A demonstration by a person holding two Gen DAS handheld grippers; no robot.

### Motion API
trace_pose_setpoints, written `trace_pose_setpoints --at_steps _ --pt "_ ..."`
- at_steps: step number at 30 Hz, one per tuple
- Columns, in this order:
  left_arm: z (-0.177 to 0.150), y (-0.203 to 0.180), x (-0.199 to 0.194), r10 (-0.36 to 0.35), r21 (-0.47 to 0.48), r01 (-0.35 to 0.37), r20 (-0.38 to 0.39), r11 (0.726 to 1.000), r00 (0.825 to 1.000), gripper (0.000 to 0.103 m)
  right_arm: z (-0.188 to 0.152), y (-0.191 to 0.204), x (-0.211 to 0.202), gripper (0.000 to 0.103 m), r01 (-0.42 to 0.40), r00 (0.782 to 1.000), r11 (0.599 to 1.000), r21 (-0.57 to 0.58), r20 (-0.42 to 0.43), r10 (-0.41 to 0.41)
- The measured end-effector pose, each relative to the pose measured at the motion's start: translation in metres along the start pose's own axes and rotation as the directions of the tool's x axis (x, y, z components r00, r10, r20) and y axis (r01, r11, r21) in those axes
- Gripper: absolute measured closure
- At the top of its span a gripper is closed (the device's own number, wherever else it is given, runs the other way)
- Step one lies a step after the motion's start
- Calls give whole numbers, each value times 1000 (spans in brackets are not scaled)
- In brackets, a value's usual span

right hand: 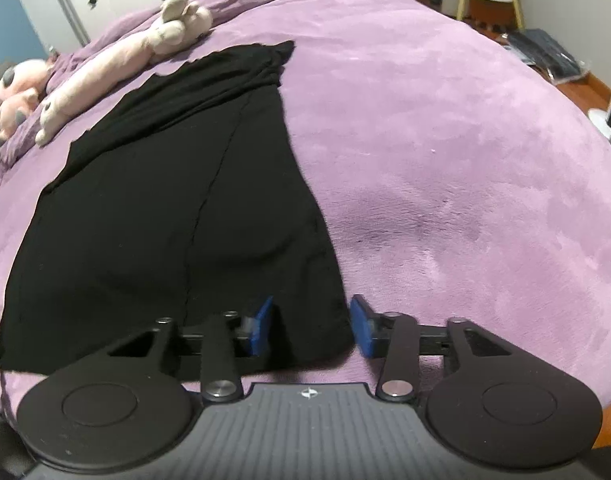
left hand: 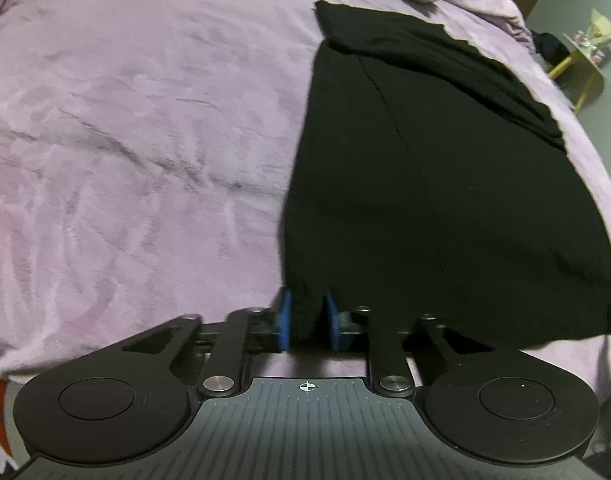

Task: Fold small clothes
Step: 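Grasp the black shirt hem with both tools and lift it toward the collar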

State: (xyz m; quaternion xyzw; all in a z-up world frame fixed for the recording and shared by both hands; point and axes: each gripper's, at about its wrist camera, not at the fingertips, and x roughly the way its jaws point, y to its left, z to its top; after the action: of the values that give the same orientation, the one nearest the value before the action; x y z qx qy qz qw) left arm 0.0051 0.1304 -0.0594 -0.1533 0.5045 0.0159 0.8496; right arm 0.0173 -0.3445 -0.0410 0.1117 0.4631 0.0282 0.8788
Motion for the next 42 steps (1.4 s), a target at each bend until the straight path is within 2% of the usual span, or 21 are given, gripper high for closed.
trace_pose_setpoints --at_steps 1,2,5,7,9,11,14,17,20,22,25,28,33,35,38,39,41,42 --pt "1 -1 1 -12 6 12 -6 1000 1000 91 0 2 0 73 -6 1000 1000 -9 -9 6" --pt "0 -4 0 -14 14 14 -7 1000 1000 93 0 3 0 84 -14 1000 1000 -21 -16 13" --pt "3 -8 1 -22 36 22 0 999 1000 96 1 3 1 93 -39 999 999 -31 -39 38" --pt "6 -5 -1 -54 11 54 9 998 998 96 4 2 1 94 -76 996 997 -11 -44 76" --pt "11 -1 -5 -89 -32 90 25 995 996 96 6 -5 -3 94 -152 987 987 60 -35 155" --pt "17 2 -11 -121 -76 124 44 989 992 96 13 -15 -6 94 -241 970 960 144 -5 244" --pt "32 3 -21 -170 -117 180 95 977 981 96 25 -26 -6 95 -333 942 913 236 55 330" --pt "54 3 -26 -196 -147 218 149 965 969 96 46 -29 -2 95 -389 921 876 285 111 373" --pt "83 0 -25 -177 -162 211 203 964 963 96 71 -26 8 95 -421 907 856 301 165 388" --pt "102 -1 -21 -155 -171 199 241 965 958 96 87 -21 17 95 -421 906 852 310 193 377" --pt "129 -1 -6 -112 -201 172 276 964 955 96 109 -12 38 95 -386 920 863 327 209 333" --pt "153 -4 14 -66 -209 127 277 970 959 96 127 -3 59 95 -336 937 883 327 207 280" --pt "171 -15 42 -17 -168 63 264 984 964 95 143 1 83 93 -291 952 898 330 196 236" --pt "171 -13 44 12 -179 41 285 983 958 93 146 -2 82 88 -280 951 899 336 224 213" --pt "167 0 41 12 -210 65 345 976 939 83 145 -11 71 78 -222 949 923 314 289 130" --pt "166 2 42 -4 -193 76 347 978 938 81 146 -13 69 77 -208 948 935 286 293 121" --pt "161 2 47 -40 -108 78 314 991 949 71 147 -10 70 75 -173 956 968 185 266 120" --pt "159 0 50 -44 -74 69 300 995 953 69 147 -6 72 74 -155 962 979 134 247 118"
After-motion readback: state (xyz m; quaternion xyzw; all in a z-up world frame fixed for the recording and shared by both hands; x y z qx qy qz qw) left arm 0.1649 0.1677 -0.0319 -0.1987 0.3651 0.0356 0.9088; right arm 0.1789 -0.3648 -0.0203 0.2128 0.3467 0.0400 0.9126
